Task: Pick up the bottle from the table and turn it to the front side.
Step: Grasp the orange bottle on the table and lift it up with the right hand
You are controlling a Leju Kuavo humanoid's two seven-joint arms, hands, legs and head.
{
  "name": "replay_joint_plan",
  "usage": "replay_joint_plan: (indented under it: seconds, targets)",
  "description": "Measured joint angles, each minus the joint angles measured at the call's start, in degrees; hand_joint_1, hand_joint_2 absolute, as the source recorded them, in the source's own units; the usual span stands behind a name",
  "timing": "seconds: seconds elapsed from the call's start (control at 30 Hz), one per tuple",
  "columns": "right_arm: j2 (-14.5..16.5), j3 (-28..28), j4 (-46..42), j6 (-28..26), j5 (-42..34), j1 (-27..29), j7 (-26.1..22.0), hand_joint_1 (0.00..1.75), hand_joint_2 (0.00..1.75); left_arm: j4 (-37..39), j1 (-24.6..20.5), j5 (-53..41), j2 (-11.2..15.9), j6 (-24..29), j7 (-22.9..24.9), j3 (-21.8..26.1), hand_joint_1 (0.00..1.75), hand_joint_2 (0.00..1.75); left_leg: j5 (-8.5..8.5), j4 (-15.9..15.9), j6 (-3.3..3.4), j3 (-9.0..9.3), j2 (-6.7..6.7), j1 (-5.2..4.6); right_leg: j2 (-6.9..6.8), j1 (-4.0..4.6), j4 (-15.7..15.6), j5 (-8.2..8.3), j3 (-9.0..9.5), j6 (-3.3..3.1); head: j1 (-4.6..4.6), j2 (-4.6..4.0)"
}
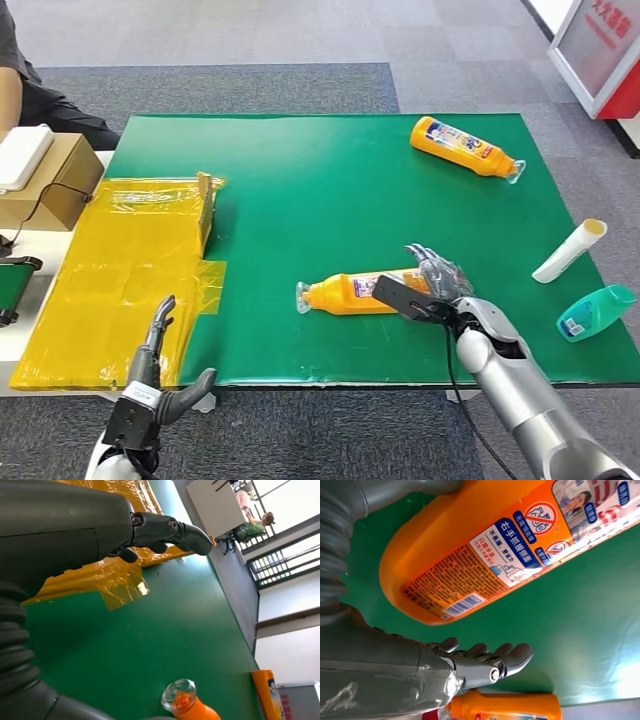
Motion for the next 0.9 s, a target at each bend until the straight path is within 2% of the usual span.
replay_joint_plan:
  seconds: [0.13, 0.17, 0.27, 0.3, 0.43, 0.63, 0.87, 0.9]
  targets:
    - [-0.5, 1.1, 3.7, 3.0, -1.2, -2.2, 0.3, 0.0, 1.75, 0.7, -0.5, 0.0, -0.1, -0.2, -0.1, 0.0, 0.0, 0.0, 0.0, 0.0, 0.0, 0.0, 0.0, 0.0, 0.0, 0.0, 0.0, 0.0, 0.0, 0.0, 0.01, 0.0]
    - [-0.6, 1.5, 4.9, 4.2, -1.6, -3.0, 0.4, 0.27, 1.75, 0.9, -0.7, 0.1, -0.1, -0.3, -0.2, 0.0, 0.0, 0.0, 0.0, 0.0, 0.0, -0.01, 0.0, 0.0, 0.0, 0.0, 0.0, 0.0, -0.01, 0.0, 0.02, 0.0]
    - [-1.0, 3.1, 8.8, 7.6, -3.4, -5.9, -0.2, 1.58, 1.75, 1.6, -1.2, 0.6, -0.1, -0.5, -0.4, -0.1, 0.0, 0.0, 0.0, 0.0, 0.01, 0.02, 0.01, 0.0, 0.0, 0.0, 0.0, 0.0, 0.01, 0.0, 0.01, 0.0]
    - [-1.2, 3.5, 10.1, 8.2, -4.1, -6.8, -0.7, 1.75, 1.75, 1.8, -1.4, 0.9, -0.1, -0.5, -0.5, -0.1, 0.0, 0.0, 0.0, 0.0, 0.01, 0.03, 0.01, 0.0, 0.0, 0.0, 0.0, 0.0, 0.02, 0.01, 0.01, 0.0]
    - [-1.6, 5.0, 13.6, 8.0, -5.8, -9.1, -1.8, 1.75, 1.75, 2.6, -1.6, 1.4, -0.1, -0.5, -0.7, -0.2, 0.0, 0.0, 0.02, 0.0, 0.03, 0.07, 0.01, 0.0, 0.0, 0.0, 0.0, 0.0, 0.08, 0.01, 0.01, 0.0]
    - [-2.4, 6.6, 13.6, 6.1, -7.3, -9.3, -2.2, 1.75, 1.75, 3.0, -1.5, 1.9, -0.1, 0.1, -0.8, -0.2, 0.0, 0.0, 0.02, 0.0, 0.04, 0.1, 0.0, 0.0, -0.01, 0.0, 0.0, 0.01, 0.13, 0.02, 0.02, 0.0]
    - [-2.8, 5.7, 2.1, -0.9, -16.7, -1.9, -7.9, 1.75, 1.75, 2.8, 0.3, 2.2, -0.1, 1.0, -1.3, -0.1, 0.0, 0.0, 0.01, 0.0, 0.03, 0.04, -0.02, 0.01, -0.01, 0.01, 0.0, -0.02, 0.05, 0.0, 0.01, 0.0]
    - [-2.5, 5.0, -0.5, -2.1, -18.8, -0.4, -9.5, 1.75, 1.75, 2.6, 0.7, 2.6, -0.1, 0.8, -1.6, 0.0, 0.0, 0.44, -0.01, 0.0, 0.01, 0.03, -0.02, 0.01, -0.01, 0.02, 0.0, -0.05, 0.05, -0.01, 0.0, 0.0]
